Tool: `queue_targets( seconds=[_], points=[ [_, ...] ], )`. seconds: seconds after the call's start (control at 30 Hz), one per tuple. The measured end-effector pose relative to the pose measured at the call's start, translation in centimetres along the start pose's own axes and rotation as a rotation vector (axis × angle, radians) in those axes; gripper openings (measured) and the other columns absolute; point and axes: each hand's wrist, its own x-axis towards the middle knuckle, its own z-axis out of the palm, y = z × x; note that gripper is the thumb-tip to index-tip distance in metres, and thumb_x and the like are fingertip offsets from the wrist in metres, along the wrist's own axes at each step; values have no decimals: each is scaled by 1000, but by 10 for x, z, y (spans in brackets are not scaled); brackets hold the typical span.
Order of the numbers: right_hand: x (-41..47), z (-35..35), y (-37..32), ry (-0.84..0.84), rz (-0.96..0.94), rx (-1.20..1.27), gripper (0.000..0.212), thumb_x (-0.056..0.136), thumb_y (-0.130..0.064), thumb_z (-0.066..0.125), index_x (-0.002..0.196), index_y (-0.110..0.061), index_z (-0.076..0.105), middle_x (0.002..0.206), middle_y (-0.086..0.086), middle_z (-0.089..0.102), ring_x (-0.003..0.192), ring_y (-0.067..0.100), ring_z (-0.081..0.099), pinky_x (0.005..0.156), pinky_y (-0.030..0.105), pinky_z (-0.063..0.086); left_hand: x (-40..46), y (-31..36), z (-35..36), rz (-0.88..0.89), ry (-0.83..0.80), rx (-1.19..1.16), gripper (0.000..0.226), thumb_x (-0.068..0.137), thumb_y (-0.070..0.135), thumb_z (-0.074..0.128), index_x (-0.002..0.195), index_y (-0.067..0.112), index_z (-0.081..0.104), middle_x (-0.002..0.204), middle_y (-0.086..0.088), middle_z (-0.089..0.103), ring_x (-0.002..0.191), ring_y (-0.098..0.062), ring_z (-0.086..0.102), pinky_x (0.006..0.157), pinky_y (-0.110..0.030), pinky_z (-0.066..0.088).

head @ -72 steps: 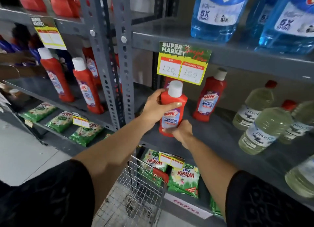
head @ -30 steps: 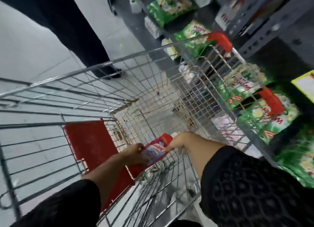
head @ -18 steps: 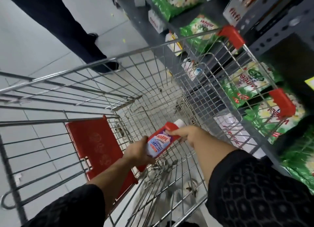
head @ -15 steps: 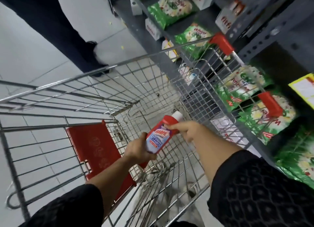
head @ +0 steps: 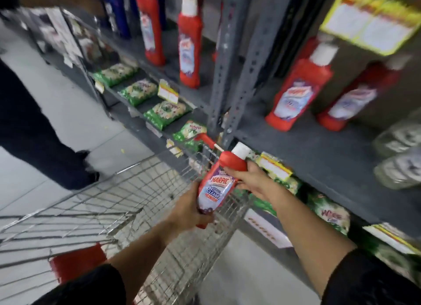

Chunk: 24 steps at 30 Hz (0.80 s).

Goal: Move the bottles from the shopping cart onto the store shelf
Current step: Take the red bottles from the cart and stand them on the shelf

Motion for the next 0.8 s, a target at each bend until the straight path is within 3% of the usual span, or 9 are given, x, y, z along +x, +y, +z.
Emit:
queue_targets(
  seconds=[0.13, 0.2, 0.3, 0.33, 0.4, 0.47, 0.5, 0.63, 0.8],
  points=[
    [-49, -53, -32, 124, -183, -56, 28, 78, -15, 79, 98, -23, 61, 103, 5, 70, 88, 20, 65, 77, 41, 52, 8, 56, 24, 127, 42, -61, 79, 48, 22, 87, 112, 37, 43, 87, 11, 69, 69, 2, 65, 57, -20, 53],
    [-73, -79, -45, 216, -263, -87, 30, 76, -15, 81, 96, -25, 61, 101, 4, 70, 87, 17, 66, 79, 39, 56, 15, 82, 38, 178, 54, -71, 75, 50, 26, 90, 110, 33, 46, 90, 13, 69, 76, 1, 66, 66, -19, 53],
    [-107, -121, -60, 295, -350, -68, 38, 74, -11, 82, 103, -23, 61, 103, 4, 72, 89, 17, 68, 76, 34, 59, 31, 126, 65, 252, 42, -132, 76, 50, 35, 89, 114, 36, 49, 102, 10, 70, 90, -7, 68, 79, -33, 57],
    [-119, -138, -65, 338, -377, -73, 41, 73, -10, 82, 106, -23, 61, 105, 4, 72, 91, 17, 69, 76, 34, 59, 35, 146, 76, 299, 38, -128, 73, 52, 33, 89, 113, 36, 49, 102, 10, 69, 91, -7, 67, 79, -28, 56],
    [-134, -164, -71, 400, -434, -83, 44, 72, -9, 83, 107, -26, 61, 106, 1, 72, 91, 13, 70, 77, 32, 58, 44, 178, 91, 355, 27, -102, 70, 55, 28, 89, 113, 31, 50, 98, 14, 63, 89, -8, 63, 73, -4, 45],
    [-150, -201, -74, 481, -474, -58, 46, 72, -8, 83, 107, -28, 60, 107, -1, 72, 93, 11, 70, 80, 33, 58, 54, 218, 112, 428, 32, -64, 73, 58, 27, 89, 120, 23, 50, 99, 12, 60, 90, -10, 60, 71, 2, 37],
    [-151, -207, -76, 497, -483, -45, 50, 72, -8, 83, 110, -28, 59, 109, -1, 71, 95, 12, 69, 82, 34, 58, 60, 225, 118, 437, 34, -47, 77, 58, 31, 88, 123, 22, 48, 103, 10, 62, 94, -12, 61, 75, -2, 39],
    [-145, -224, -84, 581, -481, -111, 55, 71, -11, 84, 115, -26, 54, 116, 4, 69, 96, 12, 68, 80, 28, 58, 83, 249, 142, 397, 47, -14, 76, 55, 45, 85, 116, 29, 44, 109, 3, 67, 100, -19, 63, 82, -38, 53],
    [-125, -249, -94, 687, -450, -305, 59, 70, -23, 85, 120, -23, 54, 113, -1, 66, 100, 16, 67, 87, 37, 57, 116, 282, 178, 316, 56, -110, 69, 57, 30, 89, 111, 19, 46, 111, -3, 66, 103, -23, 63, 84, -32, 49]
  ],
)
